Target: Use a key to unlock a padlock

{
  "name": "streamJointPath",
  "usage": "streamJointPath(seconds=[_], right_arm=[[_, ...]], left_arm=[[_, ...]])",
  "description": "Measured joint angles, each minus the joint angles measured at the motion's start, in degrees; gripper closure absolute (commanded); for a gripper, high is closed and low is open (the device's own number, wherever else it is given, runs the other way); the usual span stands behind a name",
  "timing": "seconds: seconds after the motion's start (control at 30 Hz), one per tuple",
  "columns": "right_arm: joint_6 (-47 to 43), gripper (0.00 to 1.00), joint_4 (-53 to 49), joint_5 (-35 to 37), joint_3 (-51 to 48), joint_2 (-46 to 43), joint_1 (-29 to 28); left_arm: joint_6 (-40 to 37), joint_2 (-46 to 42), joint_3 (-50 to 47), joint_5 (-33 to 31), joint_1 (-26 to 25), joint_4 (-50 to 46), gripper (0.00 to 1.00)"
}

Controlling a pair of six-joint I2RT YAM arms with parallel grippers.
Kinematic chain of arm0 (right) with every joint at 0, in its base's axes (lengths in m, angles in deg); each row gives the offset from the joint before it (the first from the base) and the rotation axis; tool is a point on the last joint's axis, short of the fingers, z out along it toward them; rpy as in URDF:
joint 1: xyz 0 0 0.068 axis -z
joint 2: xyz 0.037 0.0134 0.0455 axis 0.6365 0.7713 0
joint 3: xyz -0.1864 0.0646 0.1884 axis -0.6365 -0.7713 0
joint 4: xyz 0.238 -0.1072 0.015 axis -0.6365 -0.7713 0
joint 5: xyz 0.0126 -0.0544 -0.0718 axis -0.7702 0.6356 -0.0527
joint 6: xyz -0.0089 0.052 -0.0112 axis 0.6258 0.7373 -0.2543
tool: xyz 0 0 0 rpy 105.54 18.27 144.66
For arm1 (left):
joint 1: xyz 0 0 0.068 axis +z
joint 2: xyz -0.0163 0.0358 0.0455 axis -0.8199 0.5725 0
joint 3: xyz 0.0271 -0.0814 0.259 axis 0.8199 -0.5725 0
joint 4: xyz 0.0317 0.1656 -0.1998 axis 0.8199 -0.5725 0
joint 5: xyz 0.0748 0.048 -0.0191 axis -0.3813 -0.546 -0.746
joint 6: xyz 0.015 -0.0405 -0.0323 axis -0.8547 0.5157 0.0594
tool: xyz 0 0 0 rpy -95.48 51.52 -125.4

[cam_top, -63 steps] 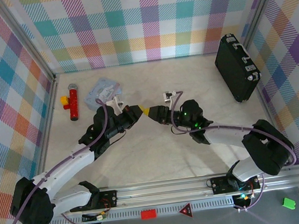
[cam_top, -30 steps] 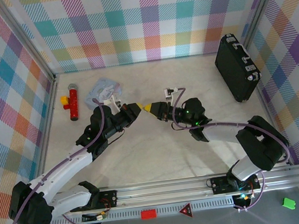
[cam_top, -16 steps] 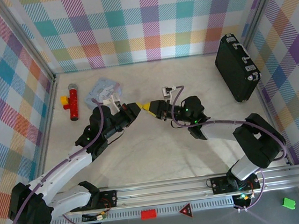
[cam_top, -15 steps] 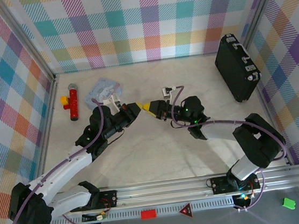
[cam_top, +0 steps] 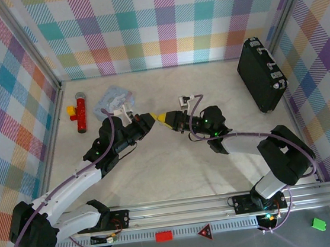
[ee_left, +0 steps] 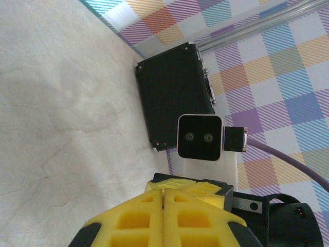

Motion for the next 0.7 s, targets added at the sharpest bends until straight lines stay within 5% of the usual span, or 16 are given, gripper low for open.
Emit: streamJointPath(seconds=[0.23, 0.47, 0.7], right_arm=[[-11.7, 1.0, -32.0, 6.8, 4.7, -11.0, 0.8], [-24.0, 1.0, -54.0, 14.3, 7.0, -19.0, 2.9], [-31.1, 1.0, -65.0, 17.9, 7.0, -22.1, 2.9]], left_arm=[[-3.2, -0.4, 0.4, -3.2, 0.3, -6.2, 0.36], [-9.3, -3.0, 4.9, -8.8, 3.6, -20.8, 0.16], [-18.8, 3.1, 12.2, -13.2, 8.1, -32.4, 0.14]])
